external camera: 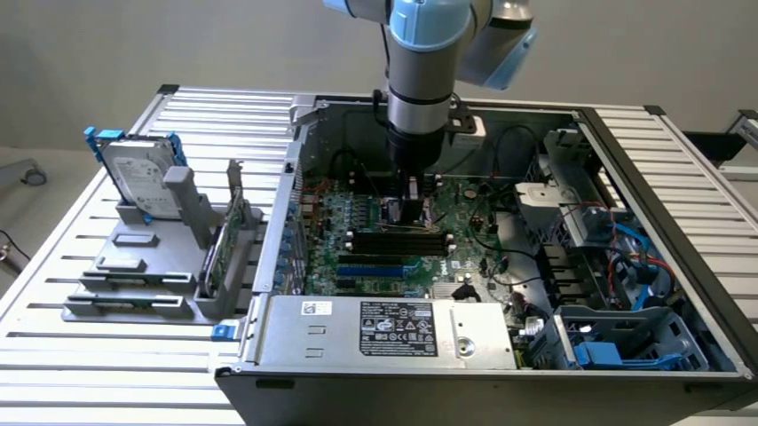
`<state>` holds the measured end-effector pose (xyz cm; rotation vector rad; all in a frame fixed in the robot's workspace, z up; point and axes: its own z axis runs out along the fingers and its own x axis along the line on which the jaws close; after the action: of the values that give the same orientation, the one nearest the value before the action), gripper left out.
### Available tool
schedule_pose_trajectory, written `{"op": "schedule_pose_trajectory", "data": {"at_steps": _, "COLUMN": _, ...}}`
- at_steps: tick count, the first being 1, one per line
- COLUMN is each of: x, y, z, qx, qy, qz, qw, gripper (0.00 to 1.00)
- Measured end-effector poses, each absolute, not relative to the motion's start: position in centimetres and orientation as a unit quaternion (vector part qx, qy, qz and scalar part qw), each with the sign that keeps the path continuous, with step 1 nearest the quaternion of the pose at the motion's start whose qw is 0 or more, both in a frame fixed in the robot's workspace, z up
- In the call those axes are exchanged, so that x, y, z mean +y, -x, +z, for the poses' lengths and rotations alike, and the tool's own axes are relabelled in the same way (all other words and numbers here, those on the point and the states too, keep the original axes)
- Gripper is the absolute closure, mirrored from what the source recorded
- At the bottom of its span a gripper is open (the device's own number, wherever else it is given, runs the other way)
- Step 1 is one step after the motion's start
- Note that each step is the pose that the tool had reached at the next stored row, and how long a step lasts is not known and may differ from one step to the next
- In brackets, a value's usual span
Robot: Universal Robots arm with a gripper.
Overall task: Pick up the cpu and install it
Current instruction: 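Place the cpu into insertion slot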
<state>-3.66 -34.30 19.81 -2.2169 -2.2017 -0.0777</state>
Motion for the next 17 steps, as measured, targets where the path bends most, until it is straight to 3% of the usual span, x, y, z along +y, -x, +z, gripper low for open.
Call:
{"op": "schedule_pose_trajectory", "data": {"at_steps": 11, "x": -34.32, "y": 3.90, "z": 20.24, "qx": -0.704, "qy": 0.709, "qz": -0.025, "qw": 0.008, "gripper": 0.40}}
{"op": "schedule_pose_trajectory", "data": {"at_steps": 14, "x": -34.32, "y": 3.94, "z": 20.37, "qx": -0.704, "qy": 0.709, "qz": -0.025, "qw": 0.008, "gripper": 0.59}}
{"op": "schedule_pose_trajectory", "data": {"at_steps": 15, "x": -34.32, "y": 3.96, "z": 20.41, "qx": -0.704, "qy": 0.709, "qz": -0.025, "qw": 0.008, "gripper": 0.59}}
{"op": "schedule_pose_trajectory", "data": {"at_steps": 17, "x": -34.32, "y": 4.02, "z": 20.49, "qx": -0.704, "qy": 0.709, "qz": -0.025, "qw": 0.008, "gripper": 0.71}}
